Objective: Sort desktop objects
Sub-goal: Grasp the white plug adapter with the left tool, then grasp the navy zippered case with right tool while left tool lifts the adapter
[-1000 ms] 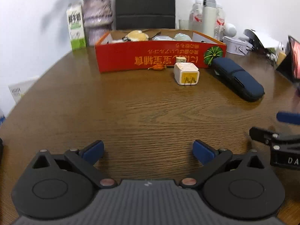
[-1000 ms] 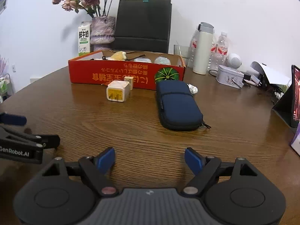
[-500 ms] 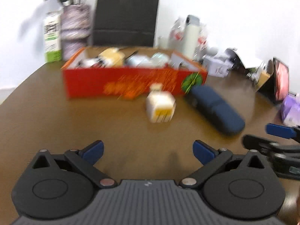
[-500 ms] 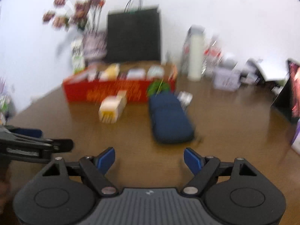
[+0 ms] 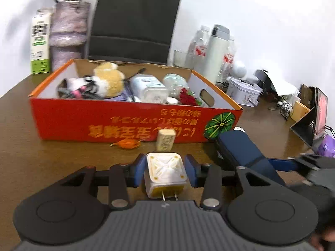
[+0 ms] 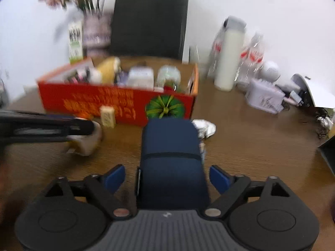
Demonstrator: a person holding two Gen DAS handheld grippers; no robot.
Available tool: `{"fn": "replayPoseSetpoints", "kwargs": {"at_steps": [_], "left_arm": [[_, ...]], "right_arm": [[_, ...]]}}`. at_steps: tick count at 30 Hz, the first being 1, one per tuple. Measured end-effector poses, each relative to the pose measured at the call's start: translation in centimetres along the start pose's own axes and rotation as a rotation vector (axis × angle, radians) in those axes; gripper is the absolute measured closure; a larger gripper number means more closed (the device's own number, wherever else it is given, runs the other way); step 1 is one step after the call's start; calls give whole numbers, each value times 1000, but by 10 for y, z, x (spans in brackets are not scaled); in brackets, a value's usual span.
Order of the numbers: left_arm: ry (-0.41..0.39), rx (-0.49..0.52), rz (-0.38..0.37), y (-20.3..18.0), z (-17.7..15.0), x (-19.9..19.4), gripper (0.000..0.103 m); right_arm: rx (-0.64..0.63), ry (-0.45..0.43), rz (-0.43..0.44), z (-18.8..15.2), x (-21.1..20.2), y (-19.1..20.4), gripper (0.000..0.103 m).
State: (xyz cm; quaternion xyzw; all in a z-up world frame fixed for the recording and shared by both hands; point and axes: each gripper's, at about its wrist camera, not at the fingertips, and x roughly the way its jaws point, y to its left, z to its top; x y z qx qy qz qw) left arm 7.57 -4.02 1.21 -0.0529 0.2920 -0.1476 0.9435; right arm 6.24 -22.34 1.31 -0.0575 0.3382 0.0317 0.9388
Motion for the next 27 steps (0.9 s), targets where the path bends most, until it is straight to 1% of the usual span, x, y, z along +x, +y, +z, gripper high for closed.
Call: {"fn": "replayPoseSetpoints", "kwargs": {"at_steps": [1, 3, 4, 6, 9, 10, 11, 13, 15, 17, 18, 19, 20, 21, 22, 23, 25, 27], "left_arm": [[0, -1, 11, 1, -3, -7, 62], [8, -6, 38, 2, -13, -29, 62], [31, -3, 48, 1, -20, -42, 62], [58, -12, 39, 3, -32, -64, 62], [49, -45, -1, 7, -46, -96, 63], [49, -36, -7, 6, -50, -103, 63], [58, -19, -5, 3, -54, -108, 63], [74, 31, 3, -4, -62, -115, 63], [76, 76, -1, -9, -69, -119, 62], [75, 63, 8, -10, -72, -122, 62], [80, 64, 11, -11, -73, -122, 60], [89, 81, 20, -12, -74, -122, 49], [89, 103, 34, -14, -76, -122, 30], [75, 135, 51, -17, -80, -123, 21], [63, 162, 59, -20, -83, -123, 16], [58, 177, 60, -22, -85, -122, 17], [64, 158, 36, -23, -87, -117, 17], [105, 127, 24, -21, -88, -109, 48]], "right_arm": [[-1, 6, -49, 1, 8, 4, 40], [1, -3, -65, 0, 4, 10, 45], [2, -7, -61, -3, -5, 13, 45], [-12, -44, -28, -19, -38, 22, 45], [-41, -84, 9, -50, -90, 31, 45], [-37, -92, 13, -60, -103, 34, 45], [-28, -82, 16, -68, -114, 37, 45], [-17, -48, 51, -81, -125, 40, 45], [-3, -14, 78, -89, -128, 40, 45], [13, -14, 61, -93, -129, 41, 44], [18, -17, 47, -94, -130, 42, 44], [19, -15, 37, -94, -129, 43, 42], [13, -14, 26, -94, -128, 46, 41], [1, -16, 16, -95, -128, 49, 39], [-11, -16, 8, -96, -128, 52, 36], [-20, -19, 2, -97, -128, 54, 36], [-20, -19, 3, -97, -128, 55, 35], [7, -17, 19, -95, -128, 51, 35]]}}
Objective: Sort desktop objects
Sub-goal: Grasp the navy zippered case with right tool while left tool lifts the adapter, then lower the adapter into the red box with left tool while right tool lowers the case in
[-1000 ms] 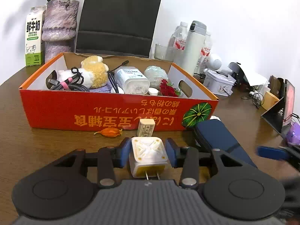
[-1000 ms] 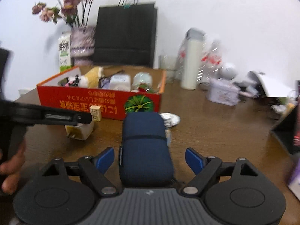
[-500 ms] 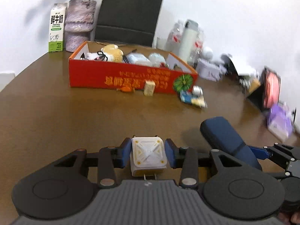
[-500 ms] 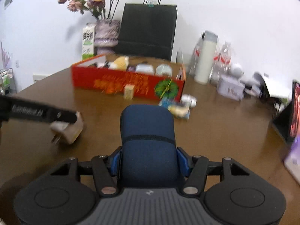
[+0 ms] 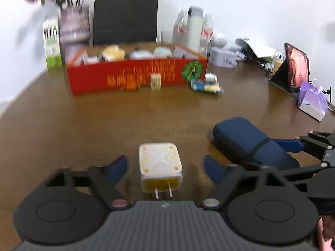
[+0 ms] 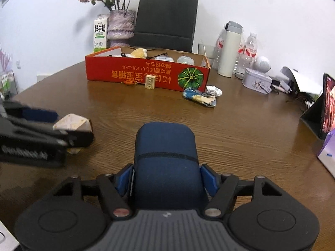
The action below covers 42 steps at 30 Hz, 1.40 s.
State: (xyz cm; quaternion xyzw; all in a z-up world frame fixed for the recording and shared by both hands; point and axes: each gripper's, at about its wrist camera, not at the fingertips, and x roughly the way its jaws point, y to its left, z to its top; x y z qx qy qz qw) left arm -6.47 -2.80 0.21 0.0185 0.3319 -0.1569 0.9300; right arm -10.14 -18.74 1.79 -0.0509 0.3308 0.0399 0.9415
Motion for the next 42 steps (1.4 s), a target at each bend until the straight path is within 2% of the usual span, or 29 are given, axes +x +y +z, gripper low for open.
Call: {"fn": "replayPoseSetpoints", "kwargs": {"at_steps": [1, 5, 8, 11, 13, 16, 18, 21, 23, 26, 27, 28, 29, 30, 32, 33, 34, 36, 37, 38, 40, 42], "left_arm": [[5, -11, 15, 1, -1, 1, 63], [-12, -50, -26, 6, -1, -3, 64], [-31, -76, -37, 11, 6, -6, 64], [-62, -113, -50, 22, 25, -7, 64], [-87, -137, -50, 34, 45, -5, 64], [-110, -143, -18, 57, 88, 6, 64], [-144, -123, -4, 71, 128, 19, 64], [-132, -94, 2, 86, 185, 56, 64], [-68, -68, -15, 90, 216, 95, 64], [75, -92, -26, 95, 241, 155, 64], [95, -87, -8, 93, 245, 170, 65], [96, -72, 55, 90, 246, 181, 64], [95, -48, 86, 89, 246, 190, 64], [109, -55, 75, 93, 244, 199, 63], [151, -127, 3, 104, 241, 209, 60], [155, -153, -1, 108, 237, 208, 58], [130, -171, 4, 109, 233, 200, 53], [46, -175, -9, 105, 221, 176, 41], [16, -175, -11, 104, 216, 165, 29], [-11, -185, -8, 104, 211, 153, 22], [-48, -201, 12, 102, 204, 134, 22], [-44, -206, 43, 95, 201, 123, 19]], "right_arm": [[17, 4, 10, 2, 1, -4, 35], [60, 10, 42, 4, 9, -10, 36], [-13, 4, 30, 9, 12, 0, 44], [-2, -4, 113, 23, 12, 1, 46], [16, -31, 136, 37, 12, -4, 46], [46, -102, 152, 76, 13, -19, 46], [65, -132, 171, 108, 22, -31, 46], [104, -137, 194, 167, 58, -49, 46], [134, -88, 190, 206, 98, -57, 46], [186, 103, 201, 253, 176, -61, 46], [184, 168, 206, 261, 199, -59, 46], [164, 222, 200, 267, 220, -54, 46], [162, 256, 182, 270, 236, -52, 46], [140, 277, 150, 272, 249, -48, 46], [131, 263, 79, 270, 266, -44, 46], [138, 232, 69, 268, 272, -44, 44], [145, 211, 70, 264, 274, -46, 40], [172, 224, 70, 255, 276, -47, 35], [181, 233, 73, 252, 274, -48, 33], [179, 223, 86, 251, 268, -48, 32], [159, 173, 102, 250, 249, -49, 28], [141, 126, 87, 254, 229, -47, 25]]}}
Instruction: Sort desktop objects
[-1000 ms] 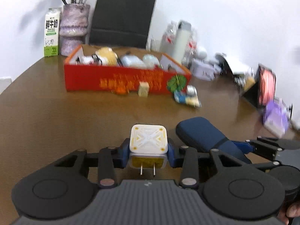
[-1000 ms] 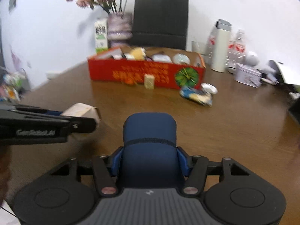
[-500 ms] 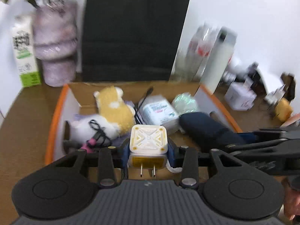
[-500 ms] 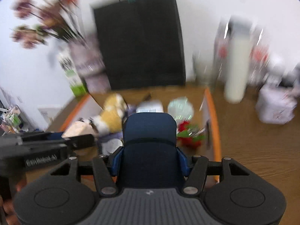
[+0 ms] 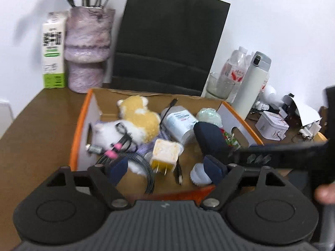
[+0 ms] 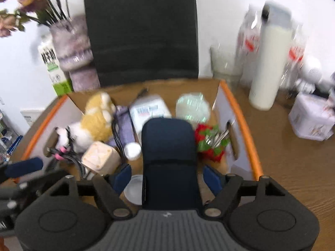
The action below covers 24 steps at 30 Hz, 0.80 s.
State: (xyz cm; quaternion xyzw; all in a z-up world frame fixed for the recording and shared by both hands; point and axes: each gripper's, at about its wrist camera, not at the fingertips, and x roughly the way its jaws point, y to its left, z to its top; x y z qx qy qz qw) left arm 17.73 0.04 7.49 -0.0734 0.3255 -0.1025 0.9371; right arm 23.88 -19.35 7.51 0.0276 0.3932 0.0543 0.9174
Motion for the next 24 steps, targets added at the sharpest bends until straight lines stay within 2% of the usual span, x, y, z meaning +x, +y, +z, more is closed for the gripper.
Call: {"fn": "replayPoseSetpoints", "kwargs": {"at_steps": [3, 5, 7, 8, 11, 14, 18, 21, 24], "left_arm": [[-20, 18, 42, -5, -10, -20, 16], [-36, 27, 52, -4, -20, -35, 8], [-53, 17, 47, -3, -34, -53, 2], [-60, 19, 51, -2, -42, -61, 2], [-81, 41, 96, -5, -68, -84, 0], [-98, 56, 110, -7, -100, -101, 0], [-151, 137, 124, -12, -150, -121, 0], [-136, 133, 68, -11, -174, -131, 0], [-90, 93, 40, -8, -186, -129, 0]], "right_arm": [[-38, -64, -9, -4, -31, 5, 21], [-78, -99, -21, -15, -49, 7, 21], [-115, -137, -64, -34, -69, 11, 21], [-136, -168, -84, -50, -81, 14, 20], [-177, -213, -70, -93, -107, 18, 14], [-164, -206, -51, -129, -121, 20, 14], [-139, -203, -3, -181, -137, 18, 14], [-138, -181, 41, -209, -143, 19, 14], [-155, -186, 18, -231, -151, 22, 10]]}}
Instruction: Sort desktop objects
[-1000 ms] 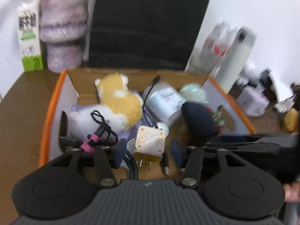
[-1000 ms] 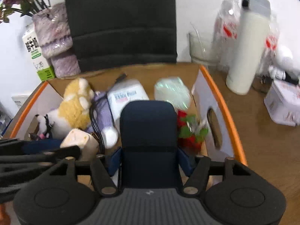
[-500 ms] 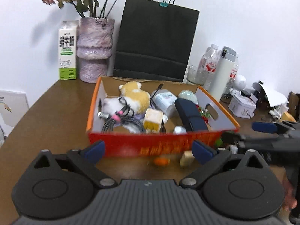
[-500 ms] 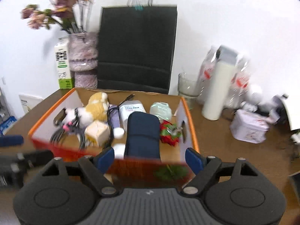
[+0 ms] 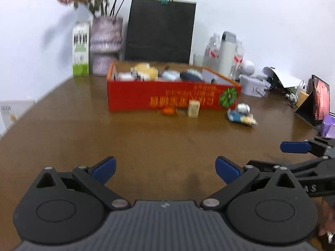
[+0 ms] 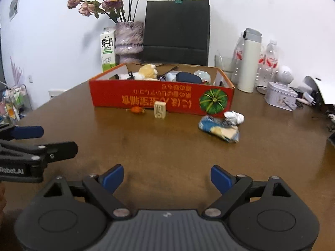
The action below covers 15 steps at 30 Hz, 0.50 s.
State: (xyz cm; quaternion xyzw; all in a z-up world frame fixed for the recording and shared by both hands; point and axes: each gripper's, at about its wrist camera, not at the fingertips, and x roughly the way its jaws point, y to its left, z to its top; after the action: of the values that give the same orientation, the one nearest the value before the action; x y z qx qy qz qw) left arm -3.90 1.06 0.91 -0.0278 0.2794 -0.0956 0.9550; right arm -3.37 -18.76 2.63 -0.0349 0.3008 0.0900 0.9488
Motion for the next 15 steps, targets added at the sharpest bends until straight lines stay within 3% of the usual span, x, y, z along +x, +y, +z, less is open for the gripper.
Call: {"fn": "replayPoseSetpoints", "kwargs": {"at_steps": [6, 11, 15], "left_arm": [[3, -25, -23, 5, -7, 1, 0], [31, -12, 4, 0, -7, 5, 0], [22, -18, 8, 0, -8, 4, 0]], "right_arm": [[73, -57, 1, -22, -16, -5, 7], [214, -36, -8, -22, -11, -23, 7], [201, -37, -24, -23, -10, -21, 7]]}}
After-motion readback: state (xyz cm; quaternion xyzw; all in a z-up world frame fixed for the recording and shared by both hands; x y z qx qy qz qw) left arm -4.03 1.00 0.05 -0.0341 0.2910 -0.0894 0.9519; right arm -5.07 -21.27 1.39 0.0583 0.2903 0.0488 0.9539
